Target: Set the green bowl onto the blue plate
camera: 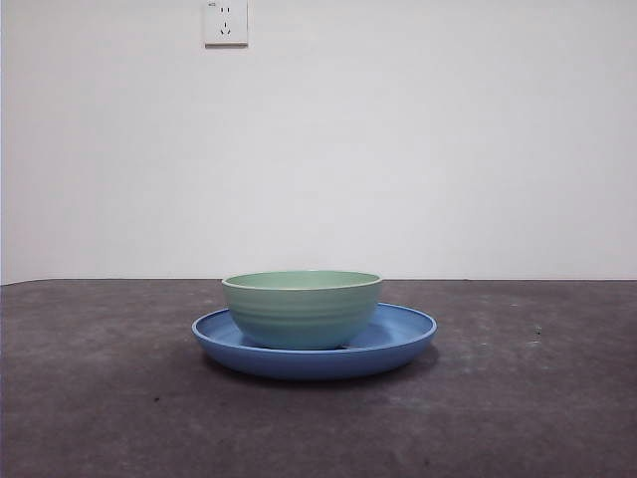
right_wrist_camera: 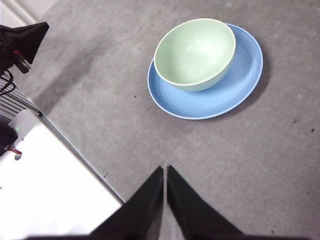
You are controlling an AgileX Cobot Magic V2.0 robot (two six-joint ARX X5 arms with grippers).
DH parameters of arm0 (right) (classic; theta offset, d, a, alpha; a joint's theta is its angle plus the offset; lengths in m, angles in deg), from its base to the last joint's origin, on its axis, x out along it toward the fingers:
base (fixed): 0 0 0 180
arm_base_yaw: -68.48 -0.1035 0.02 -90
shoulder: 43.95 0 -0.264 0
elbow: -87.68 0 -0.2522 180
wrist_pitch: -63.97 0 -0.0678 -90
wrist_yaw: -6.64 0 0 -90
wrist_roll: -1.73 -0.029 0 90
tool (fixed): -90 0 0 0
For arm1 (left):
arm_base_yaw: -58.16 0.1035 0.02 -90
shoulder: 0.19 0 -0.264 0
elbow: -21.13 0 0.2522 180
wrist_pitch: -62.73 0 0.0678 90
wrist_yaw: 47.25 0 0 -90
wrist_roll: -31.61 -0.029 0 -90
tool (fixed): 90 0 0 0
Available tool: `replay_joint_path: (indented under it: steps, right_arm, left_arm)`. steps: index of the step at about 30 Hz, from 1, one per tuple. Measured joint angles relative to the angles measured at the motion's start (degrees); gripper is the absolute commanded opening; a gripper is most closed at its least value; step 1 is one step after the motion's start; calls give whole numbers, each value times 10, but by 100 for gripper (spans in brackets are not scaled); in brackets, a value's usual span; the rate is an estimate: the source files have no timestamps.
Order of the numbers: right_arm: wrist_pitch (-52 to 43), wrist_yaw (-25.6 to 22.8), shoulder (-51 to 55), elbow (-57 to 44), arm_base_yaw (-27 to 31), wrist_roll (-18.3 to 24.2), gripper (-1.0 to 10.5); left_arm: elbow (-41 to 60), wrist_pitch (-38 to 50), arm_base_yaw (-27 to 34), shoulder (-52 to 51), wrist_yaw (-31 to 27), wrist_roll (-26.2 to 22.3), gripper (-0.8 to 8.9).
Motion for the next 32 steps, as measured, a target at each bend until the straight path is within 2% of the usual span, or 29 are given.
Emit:
replay_joint_path:
  steps: [9, 13, 16, 24, 32]
  right_arm:
    - [-2, -4, 2, 0, 5, 9, 6]
    - [-38, -12, 28, -1, 48, 40, 6]
    - [-101, -12, 65, -17, 94, 46, 6]
    - [-283, -19, 207, -181, 214, 54, 7]
    - [-439, -79, 329, -369, 237, 56, 6]
  left_arm:
    - [0, 0, 0, 0, 0, 0, 9]
    - [0, 0, 0, 0, 0, 0, 9]
    - [0, 0, 0, 0, 0, 0, 9]
    - [0, 0, 0, 0, 0, 0, 9]
    - [0, 0, 0, 0, 0, 0, 9]
